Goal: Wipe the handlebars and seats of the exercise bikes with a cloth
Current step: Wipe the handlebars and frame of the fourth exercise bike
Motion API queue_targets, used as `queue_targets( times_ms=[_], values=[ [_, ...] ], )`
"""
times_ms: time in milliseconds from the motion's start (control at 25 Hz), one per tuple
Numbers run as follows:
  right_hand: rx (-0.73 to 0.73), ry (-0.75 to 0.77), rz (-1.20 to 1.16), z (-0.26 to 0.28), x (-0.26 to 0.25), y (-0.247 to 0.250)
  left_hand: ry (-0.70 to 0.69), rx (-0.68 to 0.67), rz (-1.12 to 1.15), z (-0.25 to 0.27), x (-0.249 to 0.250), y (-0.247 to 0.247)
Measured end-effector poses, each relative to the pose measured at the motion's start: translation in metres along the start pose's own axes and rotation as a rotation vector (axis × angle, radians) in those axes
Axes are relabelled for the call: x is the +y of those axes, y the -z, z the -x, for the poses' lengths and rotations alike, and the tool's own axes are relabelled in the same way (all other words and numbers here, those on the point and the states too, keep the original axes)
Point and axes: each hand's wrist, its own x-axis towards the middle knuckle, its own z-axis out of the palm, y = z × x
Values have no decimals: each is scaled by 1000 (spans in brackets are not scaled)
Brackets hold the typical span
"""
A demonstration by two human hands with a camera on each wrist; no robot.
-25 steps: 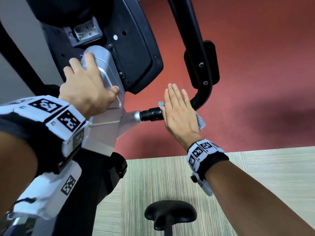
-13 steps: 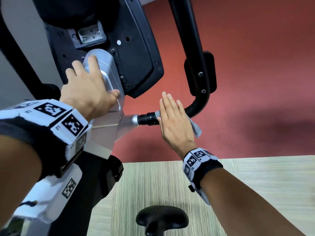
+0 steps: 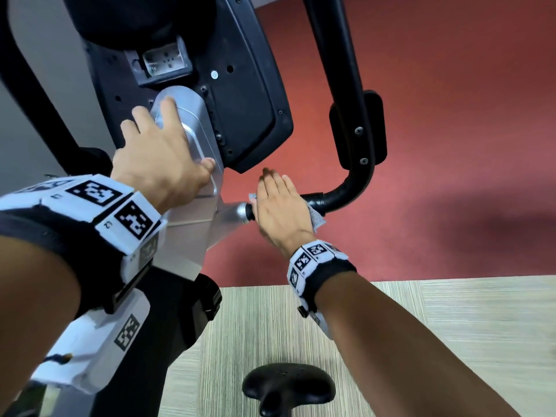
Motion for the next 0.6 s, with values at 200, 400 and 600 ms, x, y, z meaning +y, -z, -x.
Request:
queue_targets(
  times_ms=[200,400,600],
  values=[
    [111,213,147,41,51,4,-11,-5,7,1,0,2],
    [151,240,227,82,104,7,-23,16,6,2,1,2],
    [-13,169,62,121,106,32,-27,30,-2,0,1,-1]
  ],
)
